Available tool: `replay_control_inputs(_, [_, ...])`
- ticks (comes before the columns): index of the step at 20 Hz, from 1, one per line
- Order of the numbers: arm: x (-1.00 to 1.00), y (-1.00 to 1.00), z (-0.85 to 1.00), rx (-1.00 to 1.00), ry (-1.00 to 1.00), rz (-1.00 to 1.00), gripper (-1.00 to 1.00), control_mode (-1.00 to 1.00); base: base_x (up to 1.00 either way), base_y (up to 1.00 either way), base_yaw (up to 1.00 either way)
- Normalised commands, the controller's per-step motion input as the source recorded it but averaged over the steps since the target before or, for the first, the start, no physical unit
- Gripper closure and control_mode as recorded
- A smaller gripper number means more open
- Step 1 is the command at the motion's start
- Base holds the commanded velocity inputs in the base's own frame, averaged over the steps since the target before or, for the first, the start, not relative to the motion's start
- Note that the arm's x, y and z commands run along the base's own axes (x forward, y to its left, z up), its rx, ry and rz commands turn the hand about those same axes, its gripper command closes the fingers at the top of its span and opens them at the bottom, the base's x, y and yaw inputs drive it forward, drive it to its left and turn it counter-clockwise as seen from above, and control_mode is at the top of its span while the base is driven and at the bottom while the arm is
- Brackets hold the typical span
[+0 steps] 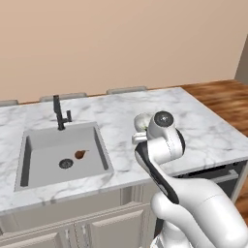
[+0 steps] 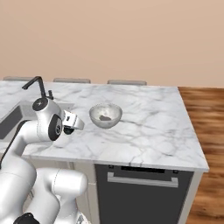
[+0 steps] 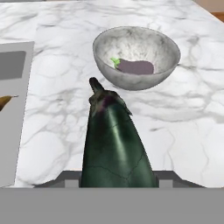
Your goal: Pick the eggplants from the cabinet and place them in one bowl. Pick the pear from the sink and place it in the other bowl.
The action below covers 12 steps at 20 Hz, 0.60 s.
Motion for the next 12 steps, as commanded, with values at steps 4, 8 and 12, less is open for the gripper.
replay_control_inputs(4, [0.00,0.00,0.00,0.00,0.00,0.00,1.00,1.00,0.29,0.14,-0.03])
replay_control_inputs(8, [0.00,0.00,0.00,0.00,0.00,0.00,1.00,1.00,0.32,0.14,-0.02])
replay_control_inputs(12, [0.00,0.00,0.00,0.00,0.00,0.00,1.00,1.00,0.06,0.09,0.00])
